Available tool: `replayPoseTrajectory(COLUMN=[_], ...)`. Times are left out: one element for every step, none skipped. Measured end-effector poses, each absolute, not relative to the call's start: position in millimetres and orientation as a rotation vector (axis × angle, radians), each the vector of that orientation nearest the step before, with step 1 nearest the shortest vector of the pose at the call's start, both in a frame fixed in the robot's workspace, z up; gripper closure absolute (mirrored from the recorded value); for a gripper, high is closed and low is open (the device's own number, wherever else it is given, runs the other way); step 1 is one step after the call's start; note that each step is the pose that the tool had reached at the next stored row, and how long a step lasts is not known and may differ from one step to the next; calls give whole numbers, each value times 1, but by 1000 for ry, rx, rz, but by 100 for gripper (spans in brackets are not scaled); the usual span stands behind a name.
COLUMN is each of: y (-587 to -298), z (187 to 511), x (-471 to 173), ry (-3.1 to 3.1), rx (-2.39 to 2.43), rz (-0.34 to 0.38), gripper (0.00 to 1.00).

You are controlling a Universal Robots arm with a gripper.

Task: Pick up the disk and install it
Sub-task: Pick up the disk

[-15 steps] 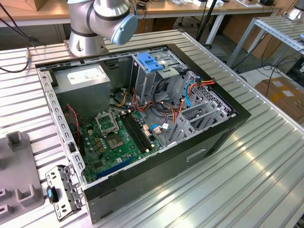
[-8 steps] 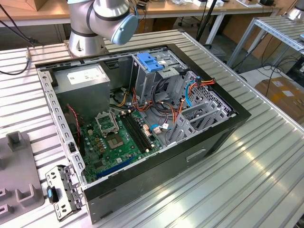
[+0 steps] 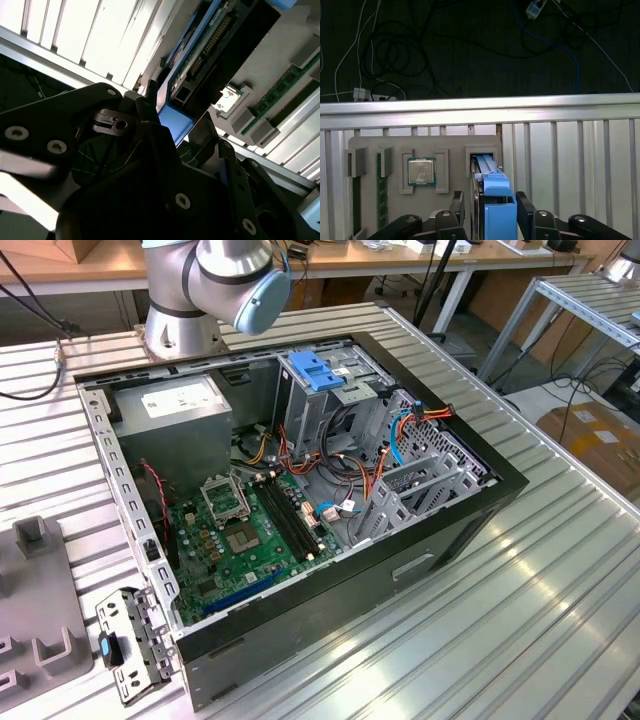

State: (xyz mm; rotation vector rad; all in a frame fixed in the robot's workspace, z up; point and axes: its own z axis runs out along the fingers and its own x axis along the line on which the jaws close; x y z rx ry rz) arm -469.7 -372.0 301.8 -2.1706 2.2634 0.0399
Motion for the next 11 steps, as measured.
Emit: replayPoseTrajectory(y=[-372,-372,-372,-372,-372,-372,-372,-371,-371,-371,-371], z=[302,302,301,300,300,300,298,298,297,297,296], x=[-470,-470,-470,-470,-470,-470,-470,-470,-470,-470,-470], ry=[2263,2263,2263,2264,2264,2264,2264,2265,2265,2265,2265], rx=[-2171,-2171,-2171,-2171,-2171,-2171,-2171,-2171,-2171,-2172,-2172], rz=[40,39,39,38,38,38,37,37,37,37,37], gripper=[52,52,52,52,52,52,52,52,52,52,52])
